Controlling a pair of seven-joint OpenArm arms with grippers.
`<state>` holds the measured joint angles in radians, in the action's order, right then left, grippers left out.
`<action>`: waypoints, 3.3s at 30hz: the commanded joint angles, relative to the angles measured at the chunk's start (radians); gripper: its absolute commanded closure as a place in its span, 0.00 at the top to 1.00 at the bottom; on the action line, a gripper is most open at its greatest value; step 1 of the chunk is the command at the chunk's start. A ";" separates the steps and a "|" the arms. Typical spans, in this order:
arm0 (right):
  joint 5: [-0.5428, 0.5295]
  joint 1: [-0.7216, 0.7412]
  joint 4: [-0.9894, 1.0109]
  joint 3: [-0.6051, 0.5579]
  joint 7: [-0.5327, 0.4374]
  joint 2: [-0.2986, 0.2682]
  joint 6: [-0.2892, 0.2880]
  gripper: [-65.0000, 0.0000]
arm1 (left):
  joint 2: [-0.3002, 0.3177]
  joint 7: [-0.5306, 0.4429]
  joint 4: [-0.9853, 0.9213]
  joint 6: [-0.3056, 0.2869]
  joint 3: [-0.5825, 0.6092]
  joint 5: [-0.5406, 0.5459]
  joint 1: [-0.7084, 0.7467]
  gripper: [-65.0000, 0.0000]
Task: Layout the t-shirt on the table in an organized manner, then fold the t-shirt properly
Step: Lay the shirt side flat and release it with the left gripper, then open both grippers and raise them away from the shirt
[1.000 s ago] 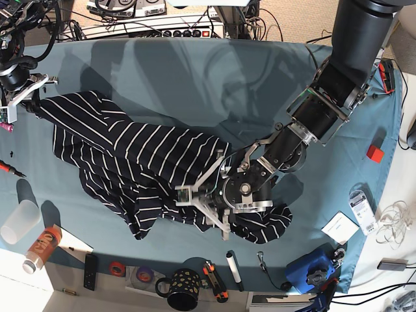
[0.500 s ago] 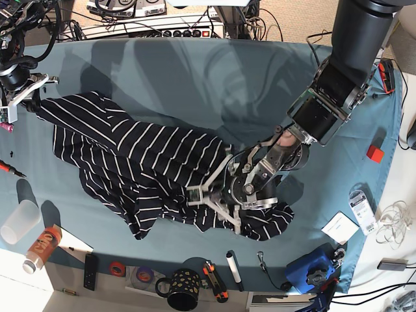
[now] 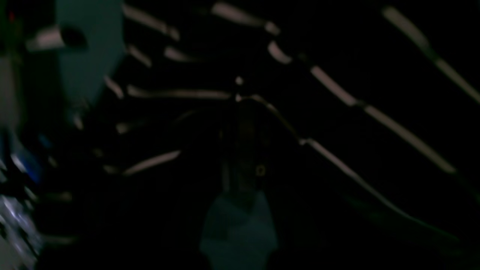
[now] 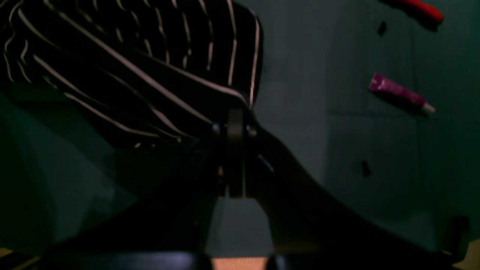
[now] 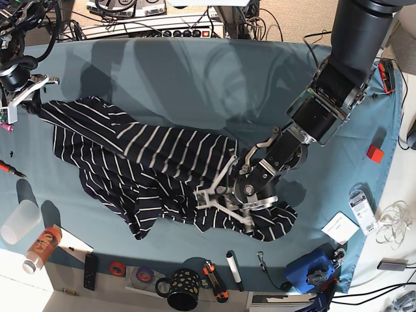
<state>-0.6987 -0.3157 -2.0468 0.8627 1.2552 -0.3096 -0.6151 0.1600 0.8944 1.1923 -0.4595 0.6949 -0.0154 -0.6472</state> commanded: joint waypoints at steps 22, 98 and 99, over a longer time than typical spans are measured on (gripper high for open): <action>-0.043 0.003 -0.013 0.006 -0.052 -0.018 0.001 0.00 | 0.234 0.289 0.431 0.084 -0.145 0.291 0.166 0.00; -0.135 0.157 0.065 -0.324 0.060 -0.103 -0.083 0.00 | 0.242 0.230 1.020 -0.027 -1.297 0.656 0.896 0.36; -0.126 0.142 0.066 -0.324 0.085 -0.103 -0.083 0.00 | 0.242 0.224 1.020 -0.027 -1.345 0.658 0.900 0.36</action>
<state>-0.8097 -0.1818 -1.9678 0.5327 1.3624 -0.3950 -0.6979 0.3870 1.1442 2.1971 -0.4900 -0.6476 0.6334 0.2581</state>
